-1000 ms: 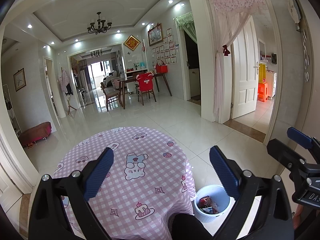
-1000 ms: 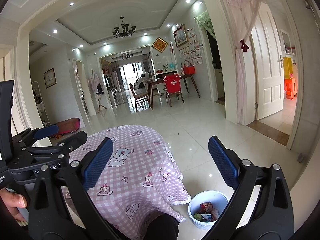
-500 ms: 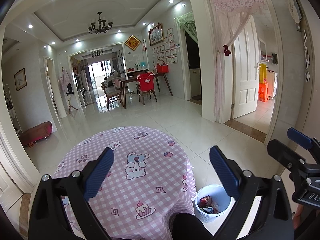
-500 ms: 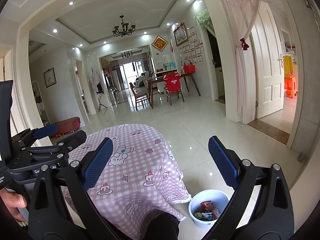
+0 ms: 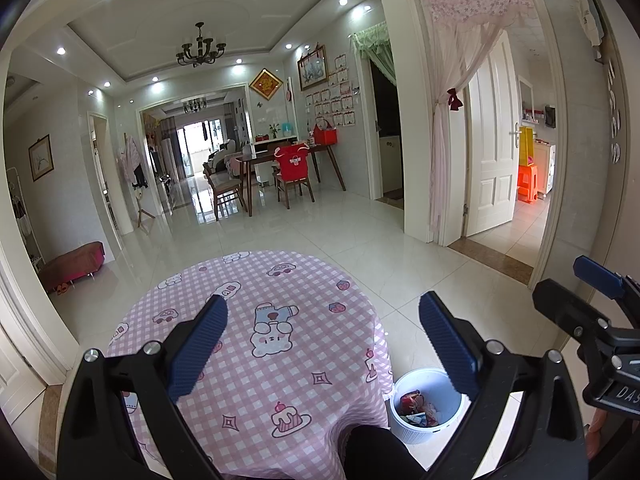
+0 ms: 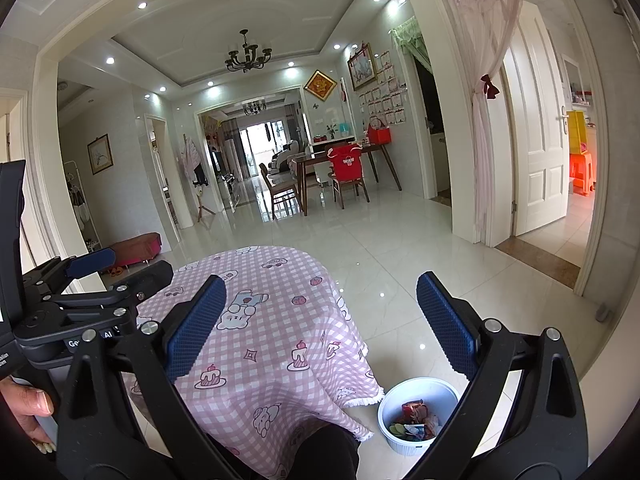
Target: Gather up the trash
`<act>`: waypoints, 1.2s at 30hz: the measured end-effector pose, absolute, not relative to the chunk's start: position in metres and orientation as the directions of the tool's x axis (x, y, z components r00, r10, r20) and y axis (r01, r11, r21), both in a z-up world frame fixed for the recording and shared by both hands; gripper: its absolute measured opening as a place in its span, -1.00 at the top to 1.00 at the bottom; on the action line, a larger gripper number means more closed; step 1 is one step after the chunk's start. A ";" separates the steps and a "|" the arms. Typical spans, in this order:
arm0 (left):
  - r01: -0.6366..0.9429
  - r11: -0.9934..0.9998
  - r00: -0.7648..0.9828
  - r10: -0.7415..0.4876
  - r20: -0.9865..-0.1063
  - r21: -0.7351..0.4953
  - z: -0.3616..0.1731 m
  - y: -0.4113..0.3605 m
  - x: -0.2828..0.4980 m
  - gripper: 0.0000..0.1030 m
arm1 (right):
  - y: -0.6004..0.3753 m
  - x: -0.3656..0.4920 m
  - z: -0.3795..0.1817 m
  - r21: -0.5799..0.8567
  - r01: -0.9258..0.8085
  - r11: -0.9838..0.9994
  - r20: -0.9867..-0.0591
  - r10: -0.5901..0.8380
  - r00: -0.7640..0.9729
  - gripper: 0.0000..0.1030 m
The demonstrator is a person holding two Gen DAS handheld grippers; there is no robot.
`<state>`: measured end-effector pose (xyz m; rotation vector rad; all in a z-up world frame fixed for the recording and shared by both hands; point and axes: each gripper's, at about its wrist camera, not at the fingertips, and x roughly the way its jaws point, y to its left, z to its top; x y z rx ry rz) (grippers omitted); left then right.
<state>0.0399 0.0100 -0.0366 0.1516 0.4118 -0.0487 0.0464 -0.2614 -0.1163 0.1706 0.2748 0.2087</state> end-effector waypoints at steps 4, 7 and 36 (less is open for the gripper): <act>0.077 0.988 0.915 -0.016 -0.404 0.136 -0.038 0.009 0.041 -0.84 | -0.260 0.046 -0.121 0.194 -0.180 0.964 -0.255 0.227 0.940 -0.83; 0.077 0.988 0.915 -0.016 -0.403 0.137 -0.039 0.010 0.041 -0.84 | -0.259 0.045 -0.121 0.195 -0.181 0.964 -0.254 0.229 0.940 -0.83; 0.077 0.988 0.914 -0.016 -0.406 0.133 -0.041 0.012 0.042 -0.84 | -0.258 0.047 -0.123 0.191 -0.188 0.963 -0.264 0.235 0.935 -0.83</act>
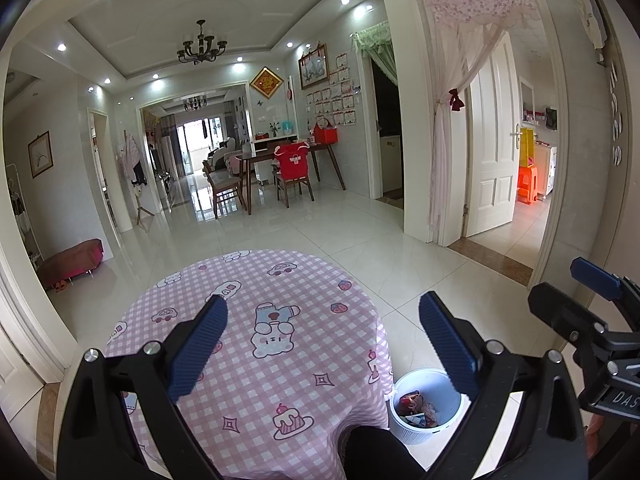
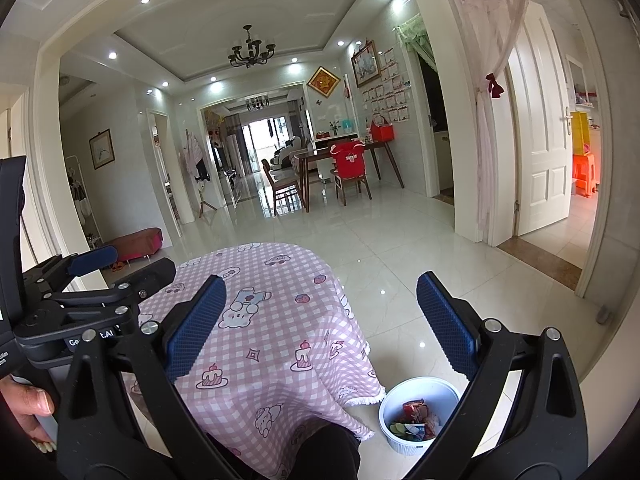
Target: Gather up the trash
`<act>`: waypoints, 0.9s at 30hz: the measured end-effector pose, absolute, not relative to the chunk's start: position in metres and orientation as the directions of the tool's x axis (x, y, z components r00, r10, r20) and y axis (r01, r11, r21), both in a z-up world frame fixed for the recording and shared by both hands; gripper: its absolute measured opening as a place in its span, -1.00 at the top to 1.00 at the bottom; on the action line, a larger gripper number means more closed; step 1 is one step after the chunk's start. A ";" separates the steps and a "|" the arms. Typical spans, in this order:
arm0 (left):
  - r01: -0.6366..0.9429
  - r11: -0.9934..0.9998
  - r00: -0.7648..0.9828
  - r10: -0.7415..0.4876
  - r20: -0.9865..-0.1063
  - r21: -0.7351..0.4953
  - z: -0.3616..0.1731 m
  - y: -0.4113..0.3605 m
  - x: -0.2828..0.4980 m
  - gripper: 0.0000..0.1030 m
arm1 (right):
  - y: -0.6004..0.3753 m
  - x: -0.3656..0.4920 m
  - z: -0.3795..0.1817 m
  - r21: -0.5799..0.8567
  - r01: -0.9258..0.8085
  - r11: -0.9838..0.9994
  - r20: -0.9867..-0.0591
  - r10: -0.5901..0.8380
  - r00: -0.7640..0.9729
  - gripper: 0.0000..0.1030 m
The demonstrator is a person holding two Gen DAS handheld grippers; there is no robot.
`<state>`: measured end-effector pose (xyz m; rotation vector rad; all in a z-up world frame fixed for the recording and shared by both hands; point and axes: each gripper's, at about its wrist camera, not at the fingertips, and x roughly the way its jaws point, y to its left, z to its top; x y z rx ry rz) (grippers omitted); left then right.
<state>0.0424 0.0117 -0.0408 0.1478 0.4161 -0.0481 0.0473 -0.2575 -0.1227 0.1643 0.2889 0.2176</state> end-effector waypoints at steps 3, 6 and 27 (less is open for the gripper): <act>0.078 0.988 0.913 -0.017 -0.408 0.133 -0.042 0.012 0.044 -0.84 | -0.258 0.048 -0.122 0.192 -0.188 0.963 -0.265 0.235 0.935 -0.83; 0.078 0.988 0.912 -0.017 -0.409 0.132 -0.041 0.012 0.044 -0.84 | -0.257 0.049 -0.121 0.190 -0.189 0.963 -0.267 0.236 0.934 -0.83; 0.068 0.990 0.907 -0.011 -0.421 0.120 -0.053 0.018 0.049 -0.84 | -0.257 0.052 -0.131 0.194 -0.194 0.962 -0.286 0.245 0.926 -0.83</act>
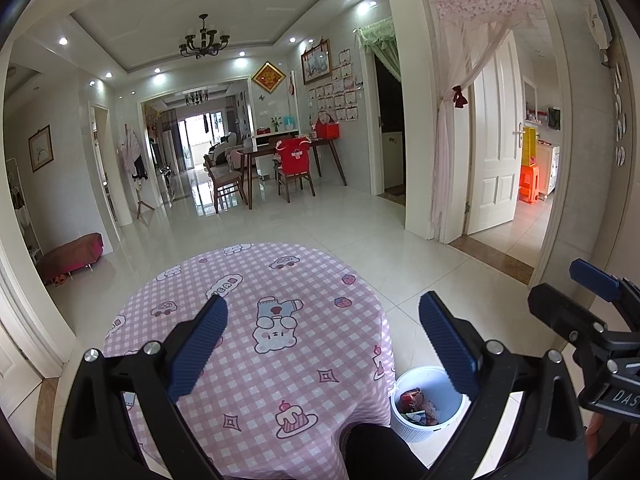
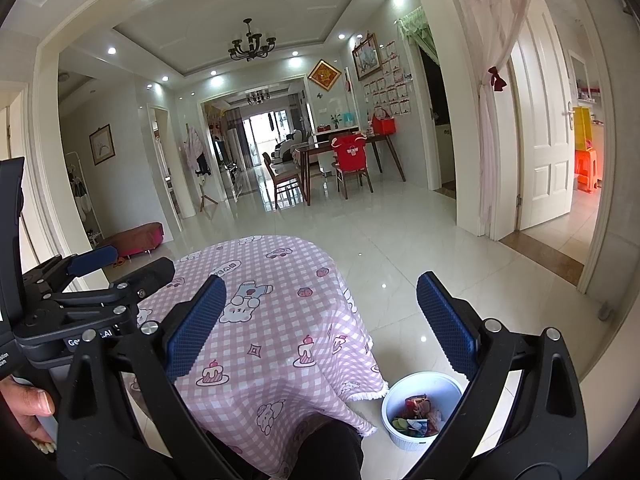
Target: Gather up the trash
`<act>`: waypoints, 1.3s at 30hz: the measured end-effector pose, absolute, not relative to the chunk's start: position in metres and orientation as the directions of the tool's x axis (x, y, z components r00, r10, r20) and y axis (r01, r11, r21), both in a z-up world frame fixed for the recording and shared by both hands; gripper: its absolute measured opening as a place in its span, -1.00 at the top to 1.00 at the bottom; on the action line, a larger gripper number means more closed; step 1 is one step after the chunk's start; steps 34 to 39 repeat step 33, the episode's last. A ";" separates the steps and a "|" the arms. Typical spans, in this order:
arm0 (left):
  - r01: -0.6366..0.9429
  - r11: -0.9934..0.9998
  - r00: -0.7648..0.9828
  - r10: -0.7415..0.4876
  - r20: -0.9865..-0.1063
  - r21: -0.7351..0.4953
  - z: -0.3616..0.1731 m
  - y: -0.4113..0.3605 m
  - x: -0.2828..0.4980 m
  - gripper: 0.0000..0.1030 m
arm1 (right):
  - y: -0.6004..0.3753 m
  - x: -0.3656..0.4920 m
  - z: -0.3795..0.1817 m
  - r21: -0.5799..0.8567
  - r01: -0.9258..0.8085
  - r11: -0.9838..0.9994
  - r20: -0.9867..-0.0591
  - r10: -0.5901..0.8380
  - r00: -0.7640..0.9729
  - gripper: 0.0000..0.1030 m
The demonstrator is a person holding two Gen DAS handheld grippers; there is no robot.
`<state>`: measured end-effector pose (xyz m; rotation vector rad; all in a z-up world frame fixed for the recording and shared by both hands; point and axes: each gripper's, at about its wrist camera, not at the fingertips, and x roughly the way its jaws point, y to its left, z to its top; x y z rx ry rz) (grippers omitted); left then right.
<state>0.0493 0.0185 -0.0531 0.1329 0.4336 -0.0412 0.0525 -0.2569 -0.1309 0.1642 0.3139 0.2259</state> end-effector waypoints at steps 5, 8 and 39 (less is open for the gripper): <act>0.053 0.991 0.905 0.005 -0.426 0.125 -0.057 0.024 0.058 -0.84 | -0.255 0.059 -0.137 0.196 -0.196 0.961 -0.304 0.250 0.919 -0.83; 0.055 0.992 0.901 0.002 -0.434 0.118 -0.061 0.026 0.064 -0.84 | -0.254 0.068 -0.137 0.197 -0.196 0.960 -0.313 0.252 0.916 -0.83; 0.066 0.996 0.863 -0.030 -0.504 0.054 -0.085 0.065 0.134 -0.84 | -0.220 0.141 -0.144 0.168 -0.184 0.969 -0.413 0.238 0.879 -0.83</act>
